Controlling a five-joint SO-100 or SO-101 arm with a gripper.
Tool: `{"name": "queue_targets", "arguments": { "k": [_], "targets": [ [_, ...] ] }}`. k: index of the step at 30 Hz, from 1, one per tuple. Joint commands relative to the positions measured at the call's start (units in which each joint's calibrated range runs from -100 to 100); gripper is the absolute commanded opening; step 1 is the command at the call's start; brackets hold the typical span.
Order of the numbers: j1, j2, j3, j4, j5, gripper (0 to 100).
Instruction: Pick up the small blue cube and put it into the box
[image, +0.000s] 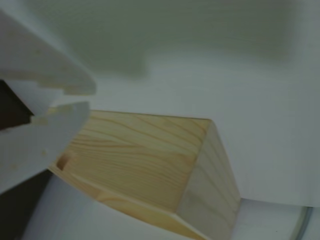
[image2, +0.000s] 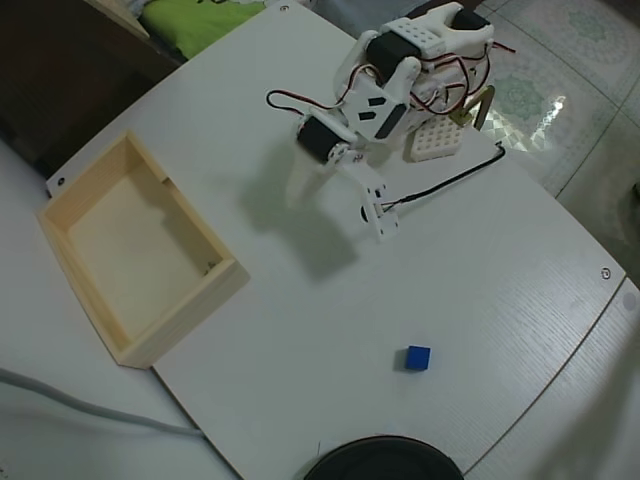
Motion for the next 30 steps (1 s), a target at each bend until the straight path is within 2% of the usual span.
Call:
{"name": "queue_targets", "arguments": {
  "k": [1,22,30],
  "targets": [
    [-0.11,-0.34,0.9,-1.1,-0.23,1],
    [-0.26,-0.34,0.9,-1.1,-0.23,1],
    [-0.19,-0.17,-4.52,-0.33,3.73,1]
  ]
}}
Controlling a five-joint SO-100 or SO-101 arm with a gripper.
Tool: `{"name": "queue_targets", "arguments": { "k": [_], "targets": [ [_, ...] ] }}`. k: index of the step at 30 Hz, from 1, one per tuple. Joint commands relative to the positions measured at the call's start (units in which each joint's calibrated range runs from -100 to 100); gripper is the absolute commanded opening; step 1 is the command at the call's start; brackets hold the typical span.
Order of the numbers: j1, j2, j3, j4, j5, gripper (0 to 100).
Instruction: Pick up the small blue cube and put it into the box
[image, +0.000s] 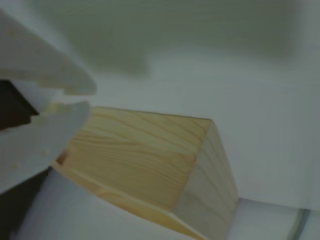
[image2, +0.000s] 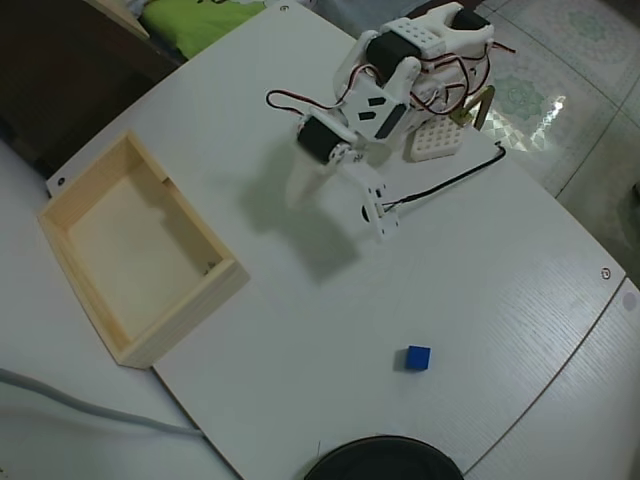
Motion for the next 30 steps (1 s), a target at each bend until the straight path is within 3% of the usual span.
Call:
{"name": "queue_targets", "arguments": {
  "k": [1,12,15,22,30],
  "targets": [
    [-0.19,0.34,-6.24,-0.33,1.93,1],
    [-0.26,0.76,-30.14,0.86,5.21,1],
    [-0.26,4.56,-35.84,0.86,4.79,5],
    [-2.47,23.33,-53.85,0.94,3.34,8],
    [-17.14,47.67,-79.73,11.31,3.34,8]
  ]
}}
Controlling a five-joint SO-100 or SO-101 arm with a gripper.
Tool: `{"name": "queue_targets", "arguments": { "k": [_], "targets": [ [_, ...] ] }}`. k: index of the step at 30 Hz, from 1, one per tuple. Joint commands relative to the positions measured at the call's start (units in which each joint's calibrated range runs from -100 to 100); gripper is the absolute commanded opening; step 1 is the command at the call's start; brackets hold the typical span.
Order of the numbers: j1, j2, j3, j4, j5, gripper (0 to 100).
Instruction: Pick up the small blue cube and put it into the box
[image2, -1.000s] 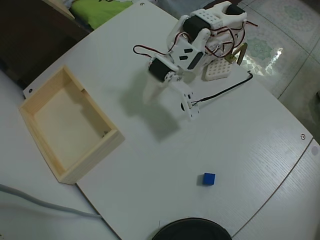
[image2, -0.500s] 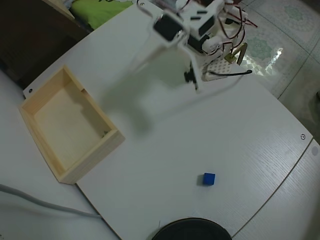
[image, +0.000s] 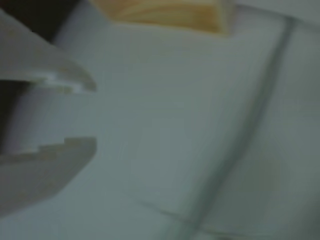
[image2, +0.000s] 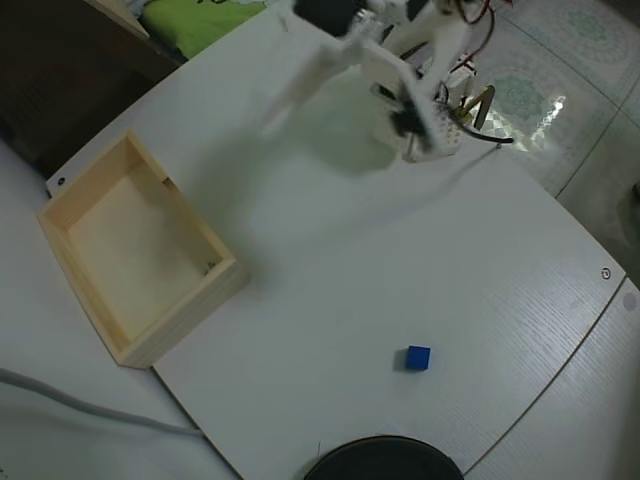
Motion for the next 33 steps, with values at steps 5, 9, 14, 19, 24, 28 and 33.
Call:
{"name": "queue_targets", "arguments": {
  "k": [5,9,14,19,24,28,33],
  "targets": [
    [-13.24,19.14,-21.18,11.45,-0.35,8],
    [-16.7,27.59,-24.98,14.59,0.12,8],
    [-19.06,36.8,-25.43,17.99,2.1,12],
    [-19.21,45.42,-25.34,19.01,3.03,13],
    [-19.5,55.23,-25.16,22.24,4.86,13],
    [-19.36,60.3,-25.7,23.43,5.43,13],
    [-21.42,62.75,-27.69,23.51,5.43,14]
  ]
}}
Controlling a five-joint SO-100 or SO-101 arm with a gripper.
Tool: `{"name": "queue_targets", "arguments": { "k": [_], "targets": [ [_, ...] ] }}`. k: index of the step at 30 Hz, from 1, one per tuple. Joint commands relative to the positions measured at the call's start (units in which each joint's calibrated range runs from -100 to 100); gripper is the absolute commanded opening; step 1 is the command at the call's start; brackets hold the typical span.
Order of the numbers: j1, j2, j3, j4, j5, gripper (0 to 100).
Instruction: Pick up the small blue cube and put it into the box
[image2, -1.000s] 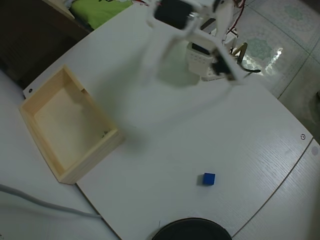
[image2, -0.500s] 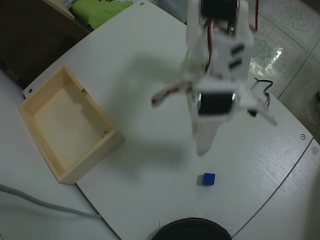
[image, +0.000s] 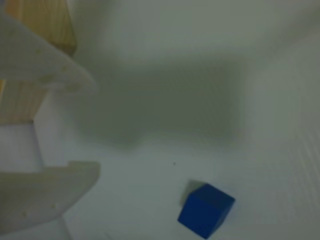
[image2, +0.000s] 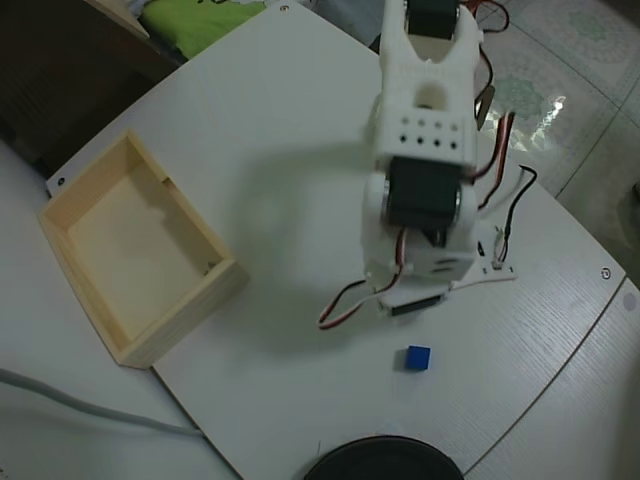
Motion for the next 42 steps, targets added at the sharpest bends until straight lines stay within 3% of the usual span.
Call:
{"name": "queue_targets", "arguments": {
  "k": [1,5,42],
  "targets": [
    [-1.97,0.63,-4.16,0.66,0.27,15],
    [-3.29,2.57,-7.15,0.66,-0.25,19],
    [-5.21,17.53,-8.6,-13.87,-0.15,19]
  ]
}}
